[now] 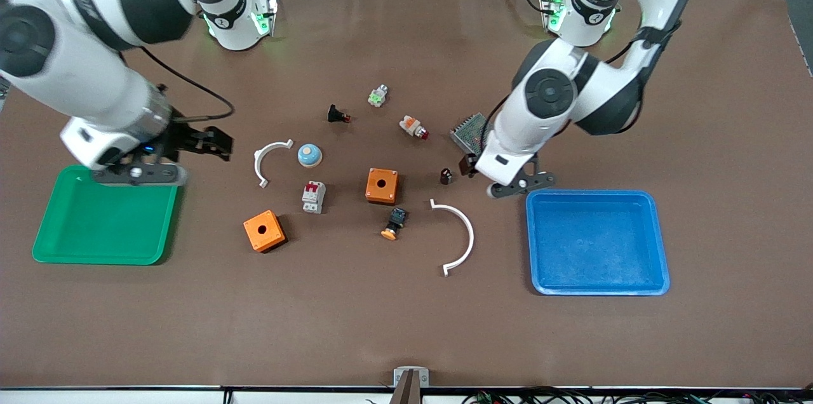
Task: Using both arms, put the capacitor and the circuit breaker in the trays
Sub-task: 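Grasp the circuit breaker with the right gripper while the left gripper grasps the capacitor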
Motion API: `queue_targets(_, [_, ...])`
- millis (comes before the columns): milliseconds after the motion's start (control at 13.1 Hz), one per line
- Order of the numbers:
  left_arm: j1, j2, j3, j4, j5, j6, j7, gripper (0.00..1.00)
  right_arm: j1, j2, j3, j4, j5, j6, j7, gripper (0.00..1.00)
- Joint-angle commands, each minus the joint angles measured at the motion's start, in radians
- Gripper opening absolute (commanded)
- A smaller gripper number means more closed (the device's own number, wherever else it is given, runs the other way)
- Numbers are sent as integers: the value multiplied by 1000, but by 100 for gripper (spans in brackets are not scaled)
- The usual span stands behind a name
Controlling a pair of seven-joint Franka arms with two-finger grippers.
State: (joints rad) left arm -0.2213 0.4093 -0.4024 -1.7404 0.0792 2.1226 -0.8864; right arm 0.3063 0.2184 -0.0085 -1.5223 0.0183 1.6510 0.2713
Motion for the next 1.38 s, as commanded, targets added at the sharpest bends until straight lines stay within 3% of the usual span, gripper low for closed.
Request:
queue_targets(0, [-48,83,-1,10,28,88,-139,94,66,85,-8,10,0,9,22,100])
queue_targets(153, [-81,136,2,5,30,140,-192,87,100,136,-8,1,2,57,99,100])
queue_targets(306, [-107,186,5,5,40,181,-239,82,129,141,-7,-94,3,181,204,100])
queue_targets(535, [-119,249,5,9,155,198,-333,74,132,142,-7,-223,86,381,207,100])
queue_targets(688, [-122,272,4,10,169,215,-350,71,136,169,-8,-281,86,507,203,100])
queue_targets(917, [-130,296,5,10,171,240,-353,64,128,211,-8,-294,86,552,195,100])
queue_targets(1146, [-131,299,5,7,174,240,-352,51,131,249,-10,-315,86,627,195,100])
queue_targets(1299, [-131,302,7,9,174,240,-348,36,135,268,-8,-341,85,693,195,99])
